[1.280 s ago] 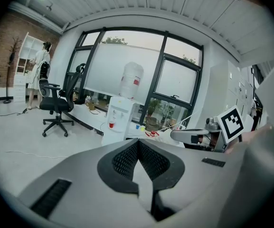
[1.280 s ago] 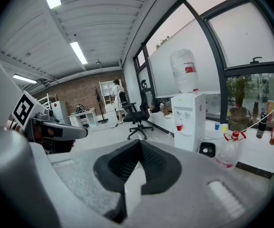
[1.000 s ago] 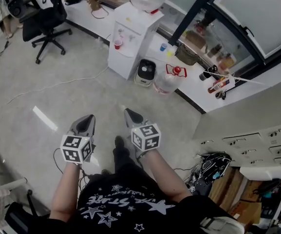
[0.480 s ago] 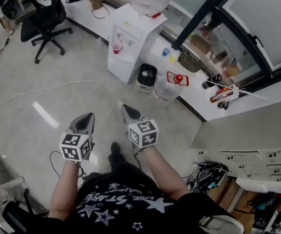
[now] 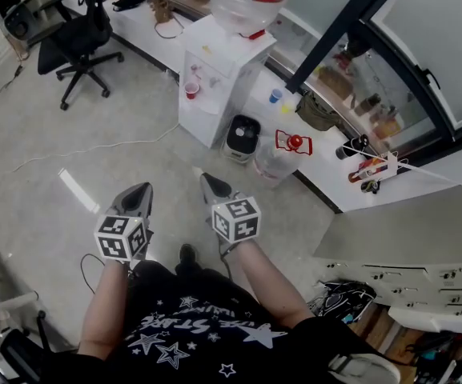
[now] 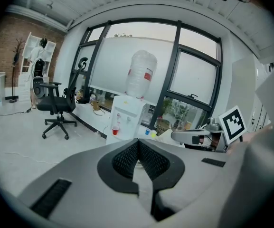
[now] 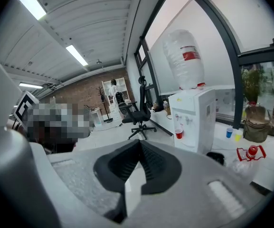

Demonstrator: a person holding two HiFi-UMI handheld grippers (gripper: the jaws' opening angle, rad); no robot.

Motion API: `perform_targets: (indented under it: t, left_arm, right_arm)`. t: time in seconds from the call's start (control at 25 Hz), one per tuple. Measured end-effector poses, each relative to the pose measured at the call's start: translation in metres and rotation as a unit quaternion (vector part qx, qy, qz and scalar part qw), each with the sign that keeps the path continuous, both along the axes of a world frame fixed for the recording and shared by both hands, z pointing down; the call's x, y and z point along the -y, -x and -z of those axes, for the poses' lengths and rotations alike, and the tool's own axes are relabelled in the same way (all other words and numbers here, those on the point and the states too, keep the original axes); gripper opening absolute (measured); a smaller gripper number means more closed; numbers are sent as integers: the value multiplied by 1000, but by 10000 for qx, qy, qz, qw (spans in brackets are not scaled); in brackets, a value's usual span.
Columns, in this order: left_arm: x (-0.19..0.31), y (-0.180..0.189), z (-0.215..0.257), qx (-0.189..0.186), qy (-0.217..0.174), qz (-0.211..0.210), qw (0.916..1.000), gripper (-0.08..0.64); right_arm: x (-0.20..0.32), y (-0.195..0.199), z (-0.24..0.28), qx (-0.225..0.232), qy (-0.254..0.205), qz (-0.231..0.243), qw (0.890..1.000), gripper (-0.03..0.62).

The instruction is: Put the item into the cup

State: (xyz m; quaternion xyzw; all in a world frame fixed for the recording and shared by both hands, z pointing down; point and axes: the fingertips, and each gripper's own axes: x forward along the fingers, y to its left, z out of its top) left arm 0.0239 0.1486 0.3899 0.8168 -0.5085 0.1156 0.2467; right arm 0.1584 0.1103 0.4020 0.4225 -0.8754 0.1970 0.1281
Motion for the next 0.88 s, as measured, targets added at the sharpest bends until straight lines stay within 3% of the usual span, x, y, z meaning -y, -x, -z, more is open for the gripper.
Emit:
perform_targets:
  t: [0.88]
  left_arm:
    - [57, -5, -3, 33, -54, -102, 9999, 6]
  right_arm:
    - [39, -12, -15, -7, 231, -163, 9996, 0]
